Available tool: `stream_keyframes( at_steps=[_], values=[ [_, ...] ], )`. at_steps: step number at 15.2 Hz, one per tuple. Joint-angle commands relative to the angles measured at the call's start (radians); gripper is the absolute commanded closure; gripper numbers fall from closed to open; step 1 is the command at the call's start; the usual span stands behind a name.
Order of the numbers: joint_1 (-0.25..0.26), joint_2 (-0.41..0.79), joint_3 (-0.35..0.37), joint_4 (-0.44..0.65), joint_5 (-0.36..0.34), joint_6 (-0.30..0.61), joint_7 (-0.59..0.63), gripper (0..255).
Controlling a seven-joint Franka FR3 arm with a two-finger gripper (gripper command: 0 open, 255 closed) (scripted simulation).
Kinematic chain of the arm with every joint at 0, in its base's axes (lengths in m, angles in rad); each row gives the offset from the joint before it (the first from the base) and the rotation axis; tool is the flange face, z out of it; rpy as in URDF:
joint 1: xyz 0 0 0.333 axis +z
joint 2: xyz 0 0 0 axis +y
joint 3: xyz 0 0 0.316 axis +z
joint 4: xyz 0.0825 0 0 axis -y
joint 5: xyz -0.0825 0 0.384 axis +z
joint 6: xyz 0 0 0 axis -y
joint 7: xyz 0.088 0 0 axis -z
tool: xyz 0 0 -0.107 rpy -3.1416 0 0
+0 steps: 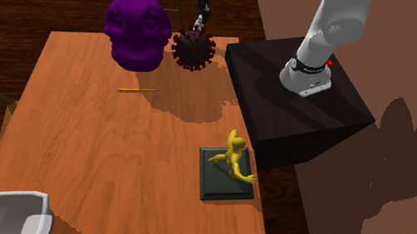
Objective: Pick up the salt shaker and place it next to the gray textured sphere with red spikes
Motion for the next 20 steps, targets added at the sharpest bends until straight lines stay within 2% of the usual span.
stream_keyframes(
  at_steps=[1, 3, 11, 12, 17, 20],
  values=[
    [-0.011, 0.026, 0.013, 0.004, 0.018, 0.021, -0.014, 255],
    [-0.023, 0.055, 0.03, 0.01, 0.038, 0.043, -0.028, 255],
    [-0.023, 0.055, 0.03, 0.01, 0.038, 0.043, -0.028, 255],
    [-0.023, 0.055, 0.03, 0.01, 0.038, 0.043, -0.028, 0],
    [-0.023, 0.055, 0.03, 0.01, 0.038, 0.043, -0.028, 0],
    [0.017, -0.042, -0.024, -0.006, -0.029, -0.035, 0.02, 0]
  ],
)
